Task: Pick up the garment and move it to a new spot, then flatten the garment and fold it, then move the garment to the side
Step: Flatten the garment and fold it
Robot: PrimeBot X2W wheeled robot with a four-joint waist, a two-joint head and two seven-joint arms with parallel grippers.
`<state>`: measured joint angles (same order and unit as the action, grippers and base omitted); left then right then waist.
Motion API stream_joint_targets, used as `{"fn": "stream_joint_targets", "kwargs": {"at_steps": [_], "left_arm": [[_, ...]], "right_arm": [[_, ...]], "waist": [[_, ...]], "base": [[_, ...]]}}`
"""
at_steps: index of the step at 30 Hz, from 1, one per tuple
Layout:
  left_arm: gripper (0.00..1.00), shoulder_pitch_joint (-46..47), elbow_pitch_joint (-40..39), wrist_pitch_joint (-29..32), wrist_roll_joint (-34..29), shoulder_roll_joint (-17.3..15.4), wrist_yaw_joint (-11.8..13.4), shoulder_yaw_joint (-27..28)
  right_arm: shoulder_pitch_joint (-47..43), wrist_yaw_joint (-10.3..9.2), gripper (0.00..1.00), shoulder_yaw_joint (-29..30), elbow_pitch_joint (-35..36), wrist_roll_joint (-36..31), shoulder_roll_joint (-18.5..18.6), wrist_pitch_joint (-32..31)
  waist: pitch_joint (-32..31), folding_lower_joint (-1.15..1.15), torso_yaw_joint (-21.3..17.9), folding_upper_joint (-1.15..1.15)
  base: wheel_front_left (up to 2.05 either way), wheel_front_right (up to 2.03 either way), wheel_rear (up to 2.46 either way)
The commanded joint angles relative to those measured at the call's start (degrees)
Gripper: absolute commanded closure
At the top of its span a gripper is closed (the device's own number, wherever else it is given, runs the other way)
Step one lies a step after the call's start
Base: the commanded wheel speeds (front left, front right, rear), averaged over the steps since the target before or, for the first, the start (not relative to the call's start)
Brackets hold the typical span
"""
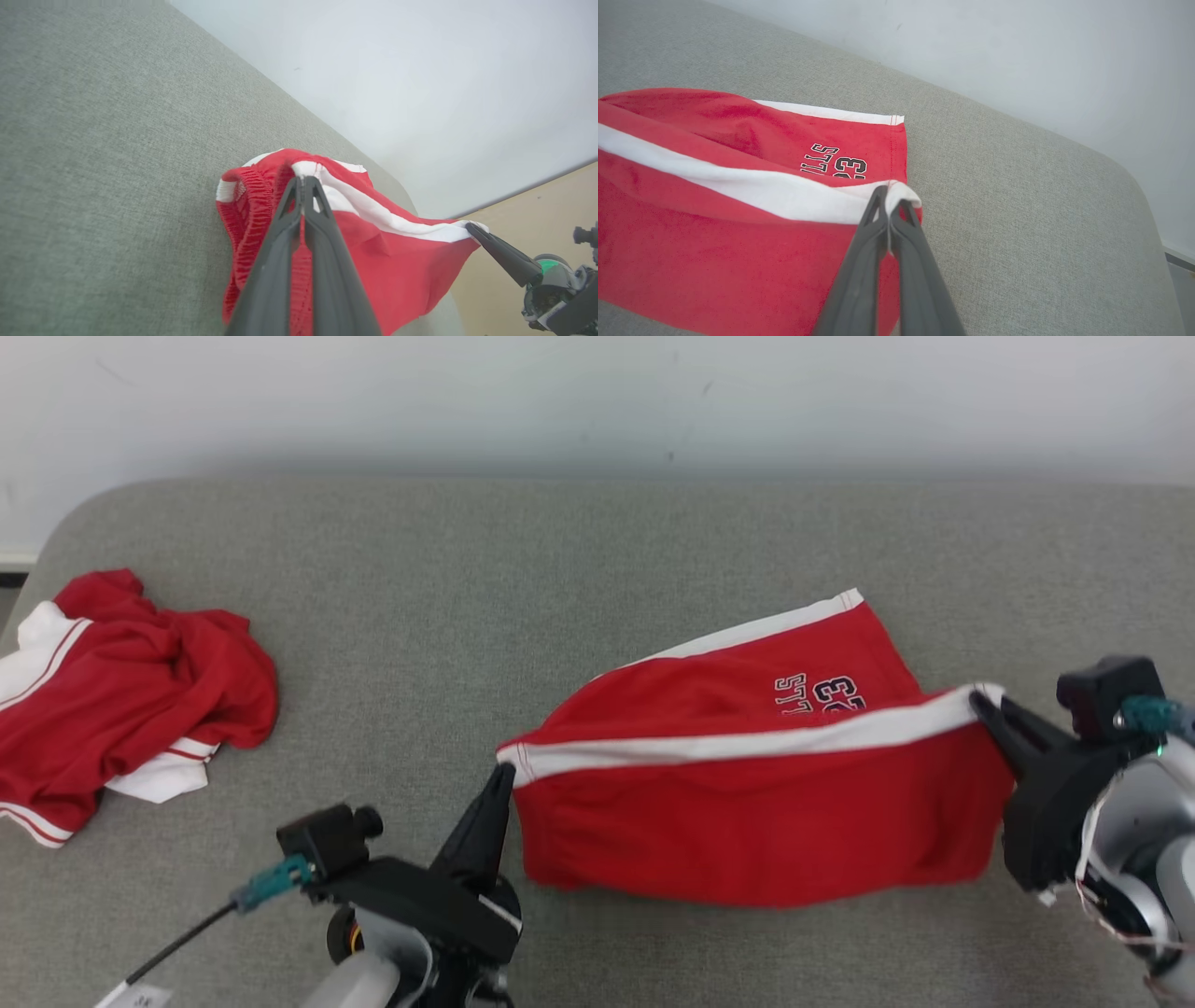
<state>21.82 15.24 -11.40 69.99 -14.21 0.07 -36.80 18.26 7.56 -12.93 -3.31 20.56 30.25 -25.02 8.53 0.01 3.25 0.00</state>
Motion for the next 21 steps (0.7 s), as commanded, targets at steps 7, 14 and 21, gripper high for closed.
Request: {"fn": "stream_joint_targets", "kwargs": {"at_steps": [7, 14, 21], "left_arm": [[1.00, 5.3, 3.3, -1.1, -1.3, 1.9, -0.2, 1.4], [1.00, 10.0, 5.3, -1.3, -2.0, 4.0, -0.2, 1.5], [1.00, 13.5, 7.6, -1.8, -3.2, 5.8, 0.0, 1.4]], "right_arm": [[9.5, -0.17, 1.00, -3.1, -8.1, -1.8, -0.3, 5.2], [18.5, -0.17, 1.00, -4.6, -16.7, -3.1, -1.2, 10.4], [25.4, -0.17, 1.00, -5.1, -25.0, -5.1, -2.9, 15.1]], "waist": [[4.3, -0.01, 0.9, 0.00], [8.0, -0.01, 2.0, 0.00], [10.6, -0.01, 3.6, 0.00]], "base": [[0.00, 0.00, 0.00], [0.00, 0.00, 0.00], [0.00, 0.00, 0.00]]}}
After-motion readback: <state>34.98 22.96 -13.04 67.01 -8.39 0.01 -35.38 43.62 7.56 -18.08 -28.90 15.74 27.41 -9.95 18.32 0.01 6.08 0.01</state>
